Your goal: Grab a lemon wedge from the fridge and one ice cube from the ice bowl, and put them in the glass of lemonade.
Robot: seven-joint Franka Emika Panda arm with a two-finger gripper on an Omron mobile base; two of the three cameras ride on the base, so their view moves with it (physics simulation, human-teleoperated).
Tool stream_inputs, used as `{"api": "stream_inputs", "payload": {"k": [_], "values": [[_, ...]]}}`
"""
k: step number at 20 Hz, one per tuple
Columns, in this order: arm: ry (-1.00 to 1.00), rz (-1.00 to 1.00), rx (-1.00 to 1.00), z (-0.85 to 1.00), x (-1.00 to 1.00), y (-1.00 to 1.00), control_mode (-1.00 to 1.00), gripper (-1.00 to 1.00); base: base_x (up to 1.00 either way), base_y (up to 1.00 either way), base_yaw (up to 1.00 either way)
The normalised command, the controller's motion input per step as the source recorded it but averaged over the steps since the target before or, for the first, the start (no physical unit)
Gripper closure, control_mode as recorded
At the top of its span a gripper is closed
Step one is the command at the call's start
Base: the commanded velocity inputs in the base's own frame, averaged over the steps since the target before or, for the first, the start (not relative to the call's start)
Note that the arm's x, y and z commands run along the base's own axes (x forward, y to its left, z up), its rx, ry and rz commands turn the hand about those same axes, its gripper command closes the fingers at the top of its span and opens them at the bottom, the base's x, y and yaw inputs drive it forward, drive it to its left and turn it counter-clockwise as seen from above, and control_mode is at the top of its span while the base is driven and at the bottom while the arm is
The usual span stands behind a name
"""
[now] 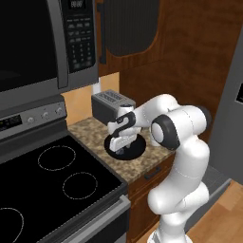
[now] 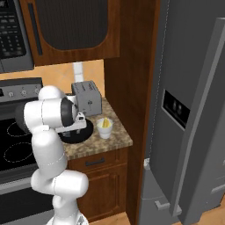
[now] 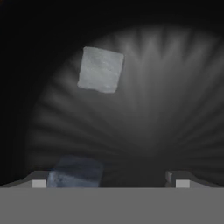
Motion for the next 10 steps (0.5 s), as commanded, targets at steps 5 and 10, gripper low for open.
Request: {"api": "stream_inputs", "payload": {"k": [5, 10], "values": [[0.00, 0.00, 0.00, 0.01, 0.00, -0.19, -1.00, -1.00, 0.00, 0.00, 0.00], [0.00, 0.00, 0.00, 0.13, -0.04, -0.13, -1.00, -1.00, 0.00, 0.00, 0.00]]}}
